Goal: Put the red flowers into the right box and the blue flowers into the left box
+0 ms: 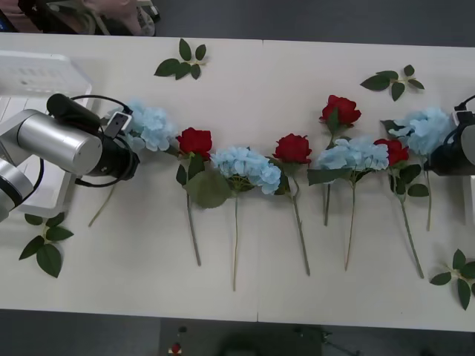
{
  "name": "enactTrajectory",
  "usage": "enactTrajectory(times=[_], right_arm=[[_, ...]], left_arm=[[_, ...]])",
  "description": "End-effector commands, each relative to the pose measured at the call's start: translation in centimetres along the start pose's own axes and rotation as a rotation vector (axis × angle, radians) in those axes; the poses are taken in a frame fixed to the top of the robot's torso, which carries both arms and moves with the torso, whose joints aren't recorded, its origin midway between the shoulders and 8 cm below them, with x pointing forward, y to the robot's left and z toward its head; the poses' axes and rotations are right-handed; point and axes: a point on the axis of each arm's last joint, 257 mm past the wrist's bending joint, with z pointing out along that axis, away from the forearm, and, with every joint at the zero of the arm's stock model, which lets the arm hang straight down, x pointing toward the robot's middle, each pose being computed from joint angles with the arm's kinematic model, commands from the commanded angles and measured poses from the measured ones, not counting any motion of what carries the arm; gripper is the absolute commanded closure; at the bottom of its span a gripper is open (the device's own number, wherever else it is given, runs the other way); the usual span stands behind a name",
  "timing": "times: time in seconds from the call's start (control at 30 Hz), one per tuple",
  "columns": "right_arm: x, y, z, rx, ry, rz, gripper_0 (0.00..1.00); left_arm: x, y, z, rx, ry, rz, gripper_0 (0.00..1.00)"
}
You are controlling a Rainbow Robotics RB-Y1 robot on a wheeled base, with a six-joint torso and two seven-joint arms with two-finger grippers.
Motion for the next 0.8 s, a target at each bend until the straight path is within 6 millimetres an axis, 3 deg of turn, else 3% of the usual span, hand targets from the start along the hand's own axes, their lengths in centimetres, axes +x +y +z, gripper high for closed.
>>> enactTrajectory(times=[0.03,0.23,0.33,0.4,0.47,0.57,0.63,0.77,0.8], right_arm=[[-2.8,2.2,-1.4,-0.068,-0.048,-0.039,0.00],[-3.5,2.3,-3.0,-0.109,-0.050,-0.049,0.00],[-4.2,2.0,-3.9,-0.131,-0.059,-0.044,0.00],[-4.7,1.6,-4.3,-0.143,-0.068,-0.027,0.00],[-5.6,1.1,-5.1,-0.163,-0.086,-0.019,0.00],[-6.5,0.0,-6.1,-0.169,-0.101,-0.041,0.00],[-6.7,-0.4,-6.5,-0.176,-0.101,-0.063,0.00],[-6.4,0.1,-6.1,-0.190,-0.104,-0.122,0.00],[-6.4,0.4,-6.1,-0.193,-0.107,-0.134,0.00]], left_arm=[[-2.9,0.6,-1.1,-0.010,-0.058,-0.008,1.00],[-5.4,1.6,-4.4,-0.021,-0.098,0.015,1.00],[-6.9,1.8,-8.9,-0.002,-0.089,0.039,1.00],[-7.0,2.3,-11.3,0.000,-0.067,0.056,1.00],[-6.5,3.5,-15.4,-0.025,-0.032,0.110,1.00],[-4.9,6.7,-19.3,-0.101,0.024,0.172,1.00],[-3.3,10.5,-21.8,-0.184,0.088,0.197,1.00],[-0.6,17.4,-23.1,-0.320,0.178,0.240,1.00],[-0.2,18.2,-23.0,-0.334,0.186,0.243,1.00]])
